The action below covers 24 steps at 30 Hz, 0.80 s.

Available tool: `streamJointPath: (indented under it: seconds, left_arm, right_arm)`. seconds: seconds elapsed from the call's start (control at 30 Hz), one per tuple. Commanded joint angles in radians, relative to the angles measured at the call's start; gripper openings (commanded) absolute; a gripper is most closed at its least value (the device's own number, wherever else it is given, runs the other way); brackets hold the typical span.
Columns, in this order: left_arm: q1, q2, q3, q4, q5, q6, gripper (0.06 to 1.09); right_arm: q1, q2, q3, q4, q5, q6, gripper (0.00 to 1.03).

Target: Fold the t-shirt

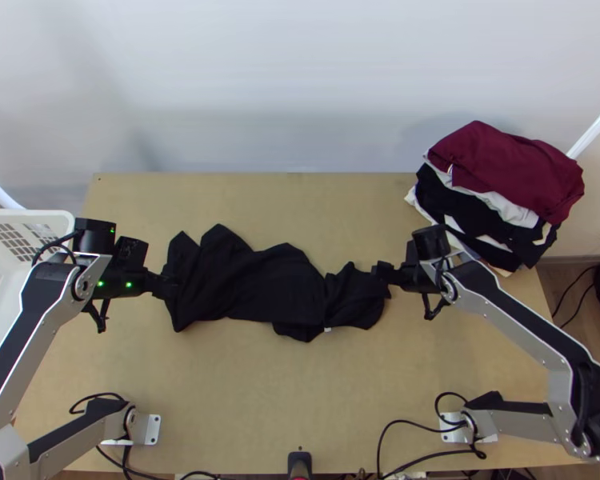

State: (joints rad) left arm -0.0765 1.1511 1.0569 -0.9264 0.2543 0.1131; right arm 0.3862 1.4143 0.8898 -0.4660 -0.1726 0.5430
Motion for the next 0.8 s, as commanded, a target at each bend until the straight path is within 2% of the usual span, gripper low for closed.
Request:
streamJointPath:
  seconds: [0.0,0.07,0.17,0.33,0.37,0.43,0.47,0.5,0.67,0.7,0.77]
  left_arm:
    - [0.012,0.002,0.028,-0.015,0.01,0.0,0.9]
    - [0.014,-0.001,0.026,-0.019,0.01,0.0,0.9]
    - [0.017,-0.004,0.025,-0.023,0.01,0.002,0.9]
    - [0.027,-0.01,0.022,-0.023,0.01,0.005,0.9]
    - [0.03,-0.013,0.022,-0.025,0.01,0.008,0.9]
    - [0.037,-0.016,0.022,-0.025,0.01,0.01,0.9]
    - [0.037,-0.017,0.022,-0.026,0.01,0.01,0.9]
    - [0.04,-0.019,0.022,-0.028,0.01,0.011,0.9]
    - [0.041,-0.025,0.022,-0.029,0.01,0.014,0.9]
    - [0.041,-0.025,0.022,-0.031,0.01,0.013,0.9]
    - [0.041,-0.028,0.022,-0.029,0.01,0.014,0.9]
  right_arm:
    - [-0.009,0.031,-0.023,-0.013,-0.005,0.014,0.49]
    - [-0.009,0.038,-0.022,-0.014,-0.007,0.015,0.27]
    - [-0.006,0.072,-0.005,-0.049,-0.039,0.017,0.08]
    - [-0.004,0.098,0.012,-0.08,-0.061,0.011,0.07]
    - [-0.001,0.094,0.014,-0.08,-0.061,0.005,0.09]
    - [0.002,0.084,0.012,-0.08,-0.061,0.005,0.37]
    - [0.005,0.083,0.011,-0.08,-0.061,0.003,0.47]
    - [0.006,0.083,0.011,-0.08,-0.061,0.003,0.49]
    - [0.023,0.083,0.011,-0.08,-0.061,0.002,0.48]
    - [0.029,0.083,0.011,-0.08,-0.061,0.002,0.43]
    - [0.043,0.084,0.017,-0.077,-0.061,0.002,0.16]
